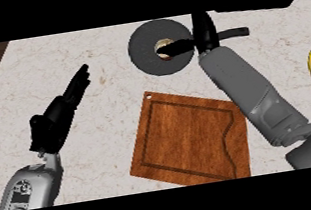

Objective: Pick the cupcake from the cutting board and place it in the pan

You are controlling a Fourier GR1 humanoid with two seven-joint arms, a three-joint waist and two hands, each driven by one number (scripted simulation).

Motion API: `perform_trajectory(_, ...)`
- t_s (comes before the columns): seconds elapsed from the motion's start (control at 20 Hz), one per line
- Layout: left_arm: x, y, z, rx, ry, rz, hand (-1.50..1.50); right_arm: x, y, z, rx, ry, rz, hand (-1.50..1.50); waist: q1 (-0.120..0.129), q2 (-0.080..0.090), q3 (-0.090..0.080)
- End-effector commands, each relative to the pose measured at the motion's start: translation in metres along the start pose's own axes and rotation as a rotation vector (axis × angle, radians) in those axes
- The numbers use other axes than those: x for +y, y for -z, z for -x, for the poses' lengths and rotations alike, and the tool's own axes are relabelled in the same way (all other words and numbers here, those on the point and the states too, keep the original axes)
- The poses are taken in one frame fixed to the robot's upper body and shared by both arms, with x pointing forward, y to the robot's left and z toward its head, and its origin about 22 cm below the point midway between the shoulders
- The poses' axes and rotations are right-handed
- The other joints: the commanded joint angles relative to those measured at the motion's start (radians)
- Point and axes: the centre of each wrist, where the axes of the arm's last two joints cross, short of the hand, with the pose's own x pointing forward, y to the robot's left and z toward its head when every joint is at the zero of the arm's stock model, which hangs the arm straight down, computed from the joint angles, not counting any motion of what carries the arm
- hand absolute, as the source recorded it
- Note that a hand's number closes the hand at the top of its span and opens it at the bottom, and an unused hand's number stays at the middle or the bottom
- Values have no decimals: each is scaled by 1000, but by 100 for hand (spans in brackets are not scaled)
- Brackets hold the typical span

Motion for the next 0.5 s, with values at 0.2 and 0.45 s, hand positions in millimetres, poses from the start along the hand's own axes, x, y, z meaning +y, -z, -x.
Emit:
perform_trajectory(0.2, 10, -6, 8, 27, -5, -18, 0, -24, -15, 60, -33, 223, -84, -150, -21, -19, -3)
perform_trajectory(0.45, -3, -5, 8, 35, -3, -7, 0, -56, -21, 95, -151, 293, -90, -150, -34, -23, -2)
